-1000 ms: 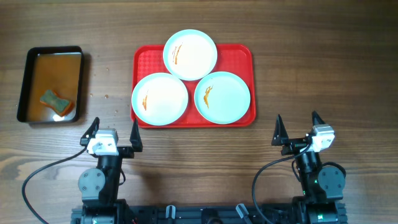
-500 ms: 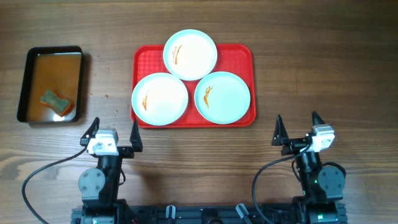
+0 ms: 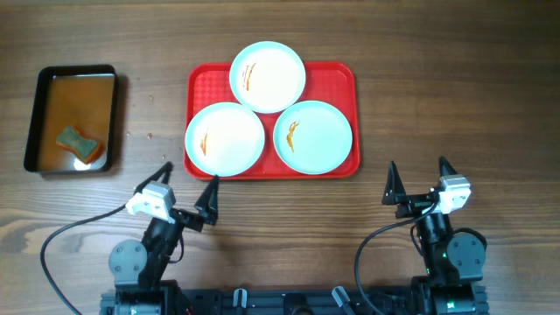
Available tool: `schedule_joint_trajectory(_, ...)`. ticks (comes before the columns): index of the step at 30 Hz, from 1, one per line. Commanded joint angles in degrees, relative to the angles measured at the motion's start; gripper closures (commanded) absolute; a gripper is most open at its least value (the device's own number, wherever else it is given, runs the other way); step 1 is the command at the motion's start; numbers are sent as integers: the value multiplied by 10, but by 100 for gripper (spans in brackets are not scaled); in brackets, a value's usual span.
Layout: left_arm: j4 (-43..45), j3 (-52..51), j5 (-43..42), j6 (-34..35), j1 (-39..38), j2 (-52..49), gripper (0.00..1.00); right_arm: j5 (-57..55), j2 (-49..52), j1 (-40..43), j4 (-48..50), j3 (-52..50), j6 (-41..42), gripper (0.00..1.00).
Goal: Clean dirty plates on tray and stack at the side
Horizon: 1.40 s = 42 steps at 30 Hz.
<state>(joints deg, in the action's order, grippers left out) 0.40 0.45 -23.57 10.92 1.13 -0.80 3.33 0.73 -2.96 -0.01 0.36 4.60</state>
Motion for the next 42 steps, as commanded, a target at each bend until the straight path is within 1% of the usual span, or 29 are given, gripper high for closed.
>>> schedule_joint_trajectory(1, 93, -1, -148, 120, -3, 4, 0, -7, 1, -2, 1, -1, -8, 0)
schedule_joint_trajectory(2, 156, -1, -176, 125, -3, 4, 0, -8, 1, -2, 1, -1, -7, 0)
schedule_joint_trajectory(3, 192, 0, -184, 127, -3, 4, 0, -7, 1, -2, 1, -1, -7, 0)
schedule_joint_trajectory(4, 213, 12, -179, 129, -2, 4, 0, -7, 1, -2, 1, -1, -8, 0)
schedule_joint_trajectory(5, 202, 28, -165, 129, -2, 3, 0, -7, 1, -2, 1, -1, -7, 0)
schedule_joint_trajectory(6, 132, 79, -129, 111, 2, -7, 0, -7, 1, -2, 1, -1, -8, 0)
schedule_joint_trajectory(7, 81, 112, -111, 90, 5, -19, 0, -7, 1, -2, 1, -1, -8, 0)
schedule_joint_trajectory(8, 8, 163, -88, 54, 9, -44, 0, -7, 1, -2, 1, -1, -7, 0)
schedule_joint_trajectory(9, -62, 218, -60, 19, 13, -81, 0, -7, 1, -2, 1, -1, -7, 0)
schedule_joint_trajectory(11, -180, 319, 2, -16, 21, -163, 0, -8, 1, -2, 1, -1, -7, 0)
schedule_joint_trajectory(12, -266, 401, 47, -31, 25, -237, 0, -7, 1, -2, 1, -1, -8, 0)
schedule_joint_trajectory(14, -436, 561, 97, -63, 27, -395, 0, -7, 1, -2, 1, -1, -8, 0)
schedule_joint_trajectory(15, -515, 638, 118, -62, 27, -469, 0, -7, 1, -2, 1, -1, -8, 0)
schedule_joint_trajectory(17, -631, 798, 119, -63, 27, -619, 0, -7, 1, -2, 1, -1, -7, 0)
schedule_joint_trajectory(18, -653, 838, 119, -62, 27, -657, 0, -7, 1, -2, 1, -1, -8, 0)
schedule_joint_trajectory(19, -667, 883, 124, -60, 27, -700, 0, -7, 1, -2, 1, -1, -8, 0)
schedule_joint_trajectory(21, -669, 939, 171, 17, 38, -763, 0, -7, 1, -2, 1, -1, -8, 0)
schedule_joint_trajectory(22, -669, 958, 212, 54, 49, -786, 0, -7, 1, -2, 1, -1, -8, 0)
schedule_joint_trajectory(23, -666, 975, 287, 106, 72, -819, 0, -7, 1, -2, 1, -1, -8, 0)
schedule_joint_trajectory(24, -653, 975, 326, 143, 94, -840, 0, -7, 1, -2, 1, -1, -8, 0)
schedule_joint_trajectory(25, -641, 975, 335, 156, 111, -857, 0, -7, 1, -2, 1, -1, -8, 0)
schedule_joint_trajectory(34, -595, 973, 337, 166, 242, -1029, 0, -7, 1, -2, 1, -1, -8, 0)
schedule_joint_trajectory(35, -595, 973, 337, 166, 263, -1062, 20, -7, 1, -2, 1, -1, -7, 0)
schedule_joint_trajectory(36, -598, 973, 337, 166, 273, -1078, 50, -7, 1, -2, 1, -1, -8, 0)
schedule_joint_trajectory(37, -603, 973, 336, 166, 284, -1097, 56, -7, 1, -2, 1, -1, -7, 0)
schedule_joint_trajectory(39, -604, 973, 313, 165, 302, -1133, 37, -7, 1, -2, 1, -1, -8, 0)
schedule_joint_trajectory(42, -599, 973, 272, 163, 315, -1174, 38, -7, 1, -2, 1, -1, -8, 0)
